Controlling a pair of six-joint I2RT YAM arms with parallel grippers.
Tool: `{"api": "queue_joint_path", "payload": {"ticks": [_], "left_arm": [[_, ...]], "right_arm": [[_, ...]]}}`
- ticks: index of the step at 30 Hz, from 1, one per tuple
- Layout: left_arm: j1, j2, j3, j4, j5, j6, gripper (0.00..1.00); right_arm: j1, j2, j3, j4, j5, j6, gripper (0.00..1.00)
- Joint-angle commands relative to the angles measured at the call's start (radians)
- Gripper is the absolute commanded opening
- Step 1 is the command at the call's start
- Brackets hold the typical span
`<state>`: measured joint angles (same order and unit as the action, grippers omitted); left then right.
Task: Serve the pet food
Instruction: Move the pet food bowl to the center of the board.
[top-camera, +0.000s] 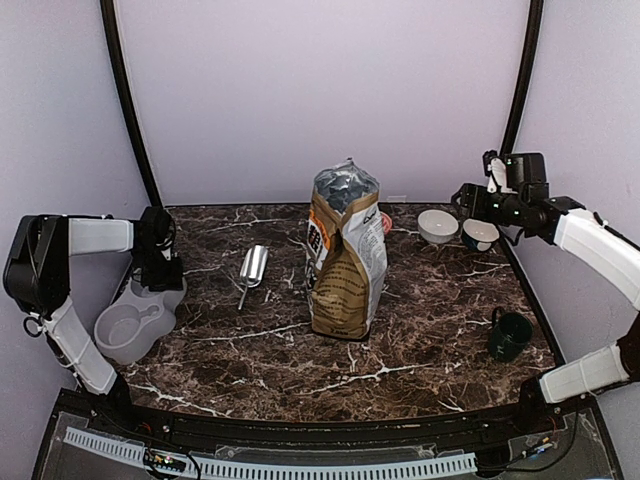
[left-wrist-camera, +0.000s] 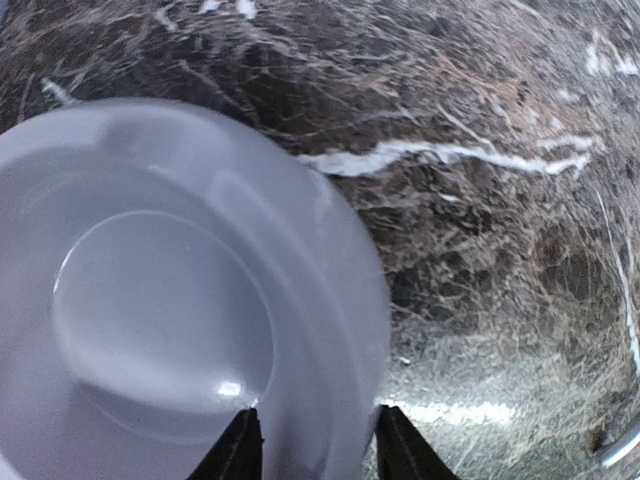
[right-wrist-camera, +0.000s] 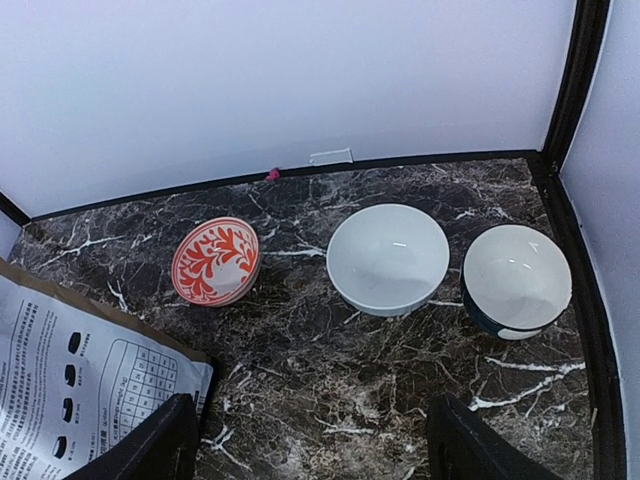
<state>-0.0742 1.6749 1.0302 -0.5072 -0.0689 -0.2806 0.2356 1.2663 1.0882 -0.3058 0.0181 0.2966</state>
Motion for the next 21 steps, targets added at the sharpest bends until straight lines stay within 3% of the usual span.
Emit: {"api": "queue_joint_path", "payload": {"ticks": [1, 14, 21], "left_arm": [[0.003, 0.002, 0.012, 0.018, 0.087, -0.017, 0.36], [-0.088, 0.053, 0.081, 0.021, 0.175, -0.168, 0.15], [-0.171, 0.141, 0.196, 0.055, 0.199, -0.282, 0.13]], "right_arm": [[-0.026, -0.027, -0.008, 0.067, -0.043, 0.026, 0.79], [-0.068, 0.001, -0.019, 0.093, -0.109, 0.048, 0.79], [-0.080, 0.004, -0.022, 0.099, -0.122, 0.053, 0.78]]}}
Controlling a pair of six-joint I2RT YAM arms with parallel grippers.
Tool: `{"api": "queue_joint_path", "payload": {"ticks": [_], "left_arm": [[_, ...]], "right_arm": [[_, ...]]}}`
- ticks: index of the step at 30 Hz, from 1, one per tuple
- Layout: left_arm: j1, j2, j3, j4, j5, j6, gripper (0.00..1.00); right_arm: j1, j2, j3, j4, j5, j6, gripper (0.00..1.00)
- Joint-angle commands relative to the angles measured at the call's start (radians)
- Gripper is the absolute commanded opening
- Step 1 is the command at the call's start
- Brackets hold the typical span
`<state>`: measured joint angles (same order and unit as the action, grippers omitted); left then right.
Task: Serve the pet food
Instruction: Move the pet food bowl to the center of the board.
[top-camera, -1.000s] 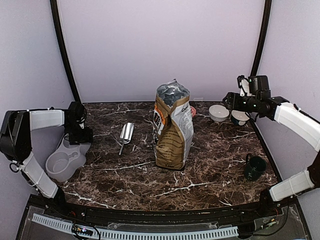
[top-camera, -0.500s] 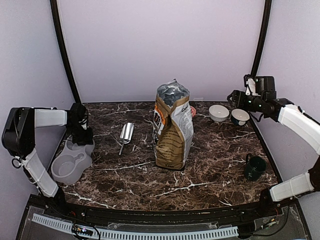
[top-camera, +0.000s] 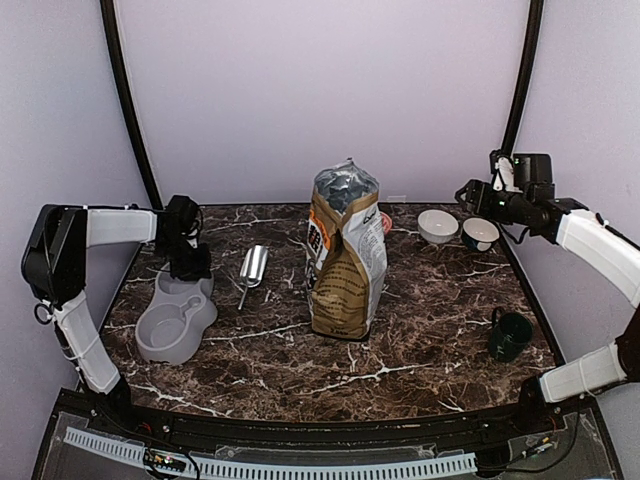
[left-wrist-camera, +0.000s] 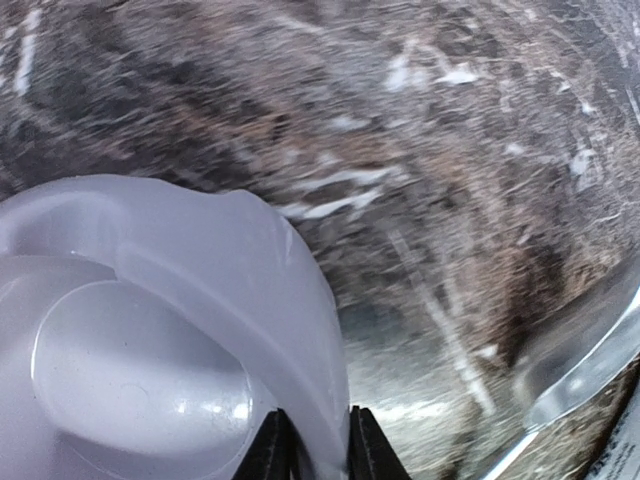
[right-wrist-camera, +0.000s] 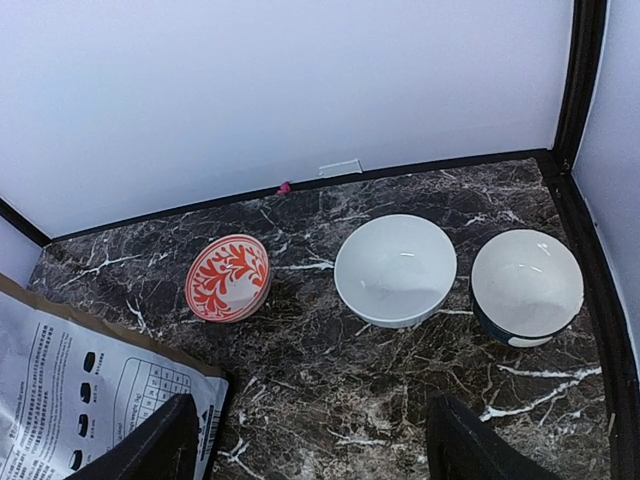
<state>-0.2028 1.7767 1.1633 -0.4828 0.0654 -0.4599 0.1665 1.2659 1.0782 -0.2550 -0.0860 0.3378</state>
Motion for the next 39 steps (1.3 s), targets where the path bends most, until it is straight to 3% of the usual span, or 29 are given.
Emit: {"api": "queue_joint_path", "payload": {"ticks": [1, 9, 17, 24, 39], "left_arm": [[-0.049, 0.053, 0.079, 0.040, 0.069, -0.123, 0.13], [-0.077, 0.164, 0.205, 0.157, 0.136, -0.263, 0.13], [-0.080, 0.265, 0.366, 0.190, 0.112, -0.316, 0.13], [-0.080, 0.293, 0.381, 0.254, 0.092, -0.379, 0.14], [-0.094, 0.290, 0.395, 0.124, -0.051, -0.238, 0.16]], "right_arm": [[-0.013, 0.006, -0.014, 0.050, -0.021, 0.012, 0.78], [-0.029, 0.006, -0.020, 0.054, -0.034, 0.016, 0.78], [-0.043, 0.018, -0.021, 0.061, -0.053, 0.023, 0.78], [-0.048, 0.025, -0.019, 0.060, -0.063, 0.026, 0.78], [-0.050, 0.033, -0.014, 0.066, -0.099, 0.036, 0.78]]}}
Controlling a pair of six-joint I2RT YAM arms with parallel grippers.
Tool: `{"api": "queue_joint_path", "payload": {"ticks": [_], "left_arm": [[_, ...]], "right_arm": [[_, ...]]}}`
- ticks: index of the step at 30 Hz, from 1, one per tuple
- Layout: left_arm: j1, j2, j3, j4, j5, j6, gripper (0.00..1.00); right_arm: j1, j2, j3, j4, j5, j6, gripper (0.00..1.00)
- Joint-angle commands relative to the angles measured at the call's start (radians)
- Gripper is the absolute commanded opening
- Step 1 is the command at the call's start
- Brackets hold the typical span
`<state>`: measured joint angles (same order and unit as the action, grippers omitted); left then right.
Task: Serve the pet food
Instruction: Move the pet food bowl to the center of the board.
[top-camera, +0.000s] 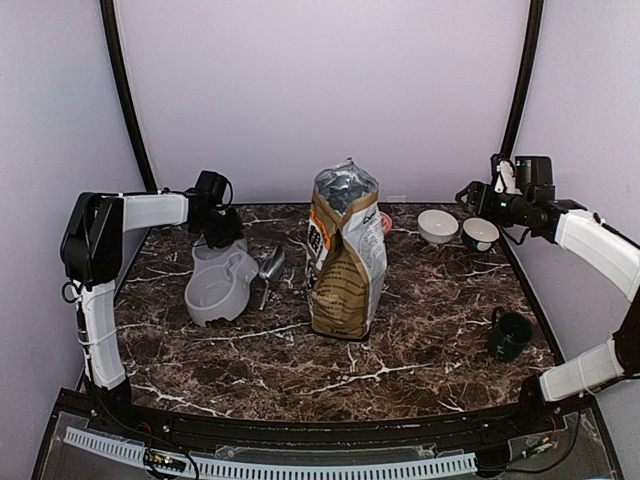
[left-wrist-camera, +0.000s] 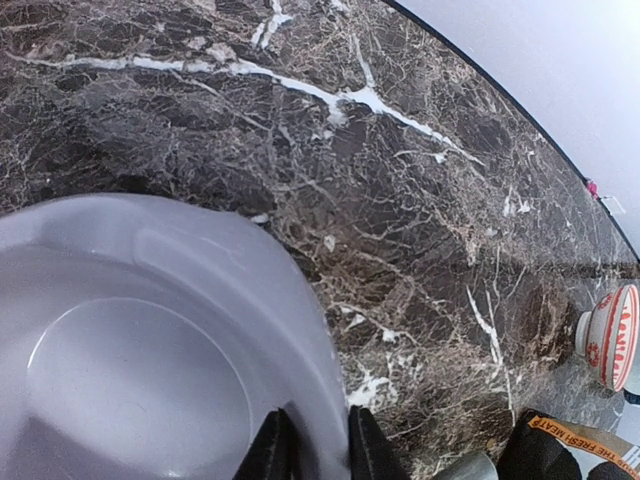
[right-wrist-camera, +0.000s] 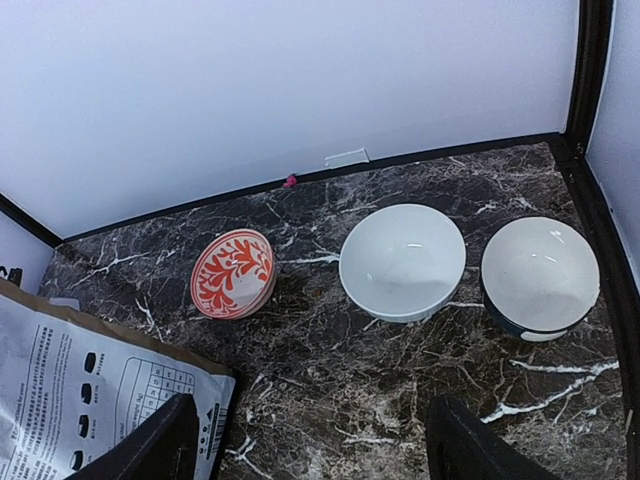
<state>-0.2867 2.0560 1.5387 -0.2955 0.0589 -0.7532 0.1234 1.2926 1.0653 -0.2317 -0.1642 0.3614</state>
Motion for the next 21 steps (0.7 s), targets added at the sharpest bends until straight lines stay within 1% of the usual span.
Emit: {"api": "queue_joint_path", "payload": {"ticks": [1, 8, 11, 14, 21], "left_arm": [[-0.015, 0.010, 0.019, -0.072, -0.053, 0.061, 0.16], [-0.049, -0.004, 0.001, -0.097, -0.098, 0.065, 0.16], [-0.053, -0.014, -0.035, -0.073, -0.093, 0.041, 0.17], [-0.060, -0.026, -0.070, -0.037, -0.085, 0.026, 0.23], [-0.069, -0.058, -0.099, 0.005, -0.072, 0.009, 0.32]], "right_arm": [[-0.008, 0.008, 0.002, 0.041, -0.025, 0.014, 0.78], [-0.007, 0.006, 0.014, 0.033, -0.045, 0.023, 0.78], [-0.007, -0.001, 0.009, 0.035, -0.060, 0.033, 0.78], [-0.007, -0.003, 0.008, 0.036, -0.087, 0.048, 0.78], [-0.007, -0.028, 0.007, 0.018, -0.117, 0.069, 0.77]]}}
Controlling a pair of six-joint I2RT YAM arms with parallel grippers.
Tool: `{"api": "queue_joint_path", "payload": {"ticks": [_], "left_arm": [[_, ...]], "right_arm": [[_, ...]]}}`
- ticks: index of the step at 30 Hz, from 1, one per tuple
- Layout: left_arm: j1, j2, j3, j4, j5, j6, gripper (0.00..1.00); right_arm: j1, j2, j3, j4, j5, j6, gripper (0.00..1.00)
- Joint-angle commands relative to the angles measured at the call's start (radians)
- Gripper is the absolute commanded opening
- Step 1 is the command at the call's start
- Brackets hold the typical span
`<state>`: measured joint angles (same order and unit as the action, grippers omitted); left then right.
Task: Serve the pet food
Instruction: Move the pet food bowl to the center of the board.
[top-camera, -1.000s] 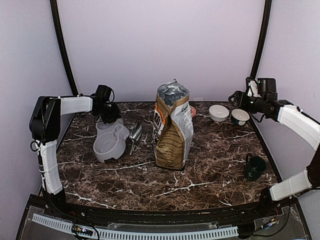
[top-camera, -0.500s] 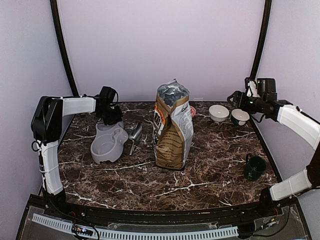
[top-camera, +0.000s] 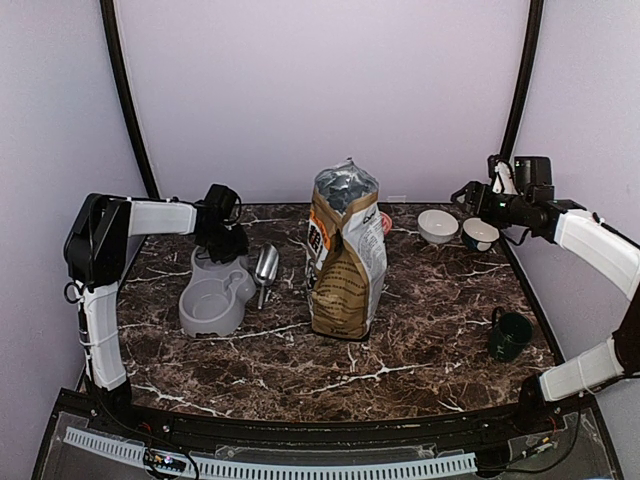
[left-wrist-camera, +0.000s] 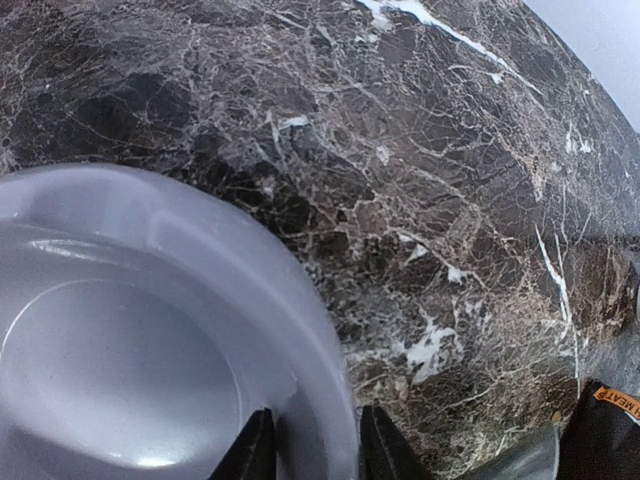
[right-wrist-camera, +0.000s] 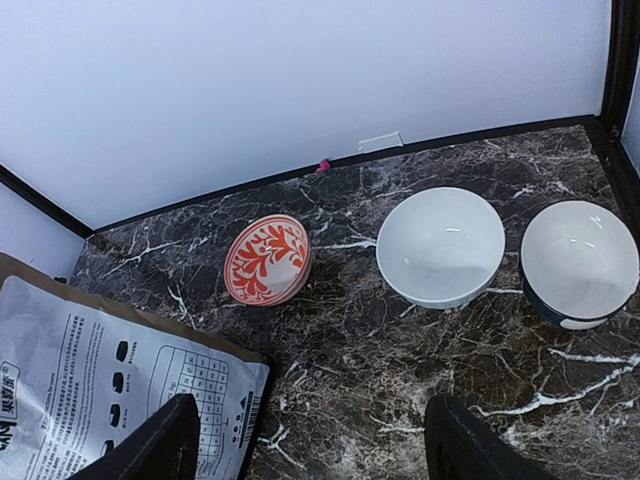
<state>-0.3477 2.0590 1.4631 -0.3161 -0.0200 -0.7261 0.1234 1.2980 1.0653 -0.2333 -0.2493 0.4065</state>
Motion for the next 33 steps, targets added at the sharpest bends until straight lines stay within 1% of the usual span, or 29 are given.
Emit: {"api": "queue_joint_path", "payload": {"ticks": [1, 6, 9, 11, 17, 20, 23, 25, 28, 31, 33], "left_arm": [[-0.008, -0.068, -0.027, 0.032, 0.009, -0.017, 0.33], [-0.008, -0.129, -0.059, 0.064, 0.015, -0.003, 0.45], [-0.008, -0.183, -0.105, 0.111, 0.025, 0.026, 0.55], [-0.007, -0.218, -0.131, 0.129, 0.030, 0.051, 0.59], [-0.026, -0.319, -0.140, 0.131, 0.052, 0.178, 0.60], [-0.058, -0.375, -0.129, 0.139, 0.061, 0.262, 0.60], [-0.094, -0.433, -0.096, 0.129, 0.091, 0.339, 0.61], [-0.125, -0.465, -0.067, 0.121, 0.128, 0.392, 0.62], [-0.195, -0.486, 0.017, 0.071, 0.165, 0.494, 0.66], [-0.259, -0.467, 0.134, -0.009, 0.213, 0.583, 0.69], [-0.324, -0.442, 0.212, -0.053, 0.250, 0.632, 0.71]], "right_arm": [[-0.007, -0.038, 0.007, 0.016, -0.034, 0.027, 0.77], [-0.005, -0.061, 0.004, -0.007, -0.050, 0.049, 0.77], [-0.004, -0.085, -0.010, -0.016, -0.041, 0.053, 0.77], [-0.004, -0.101, -0.020, -0.023, -0.031, 0.057, 0.78], [-0.004, -0.119, -0.053, -0.018, -0.038, 0.081, 0.80], [-0.004, -0.115, -0.048, -0.029, -0.040, 0.083, 0.83], [-0.004, -0.122, -0.035, -0.037, -0.040, 0.083, 0.93], [-0.004, -0.127, -0.027, -0.046, -0.039, 0.083, 0.96], [-0.004, -0.134, -0.024, -0.050, -0.035, 0.091, 0.99], [-0.002, -0.133, -0.030, -0.046, -0.037, 0.106, 0.99], [0.000, -0.127, -0.034, -0.042, -0.042, 0.118, 0.99]]}}
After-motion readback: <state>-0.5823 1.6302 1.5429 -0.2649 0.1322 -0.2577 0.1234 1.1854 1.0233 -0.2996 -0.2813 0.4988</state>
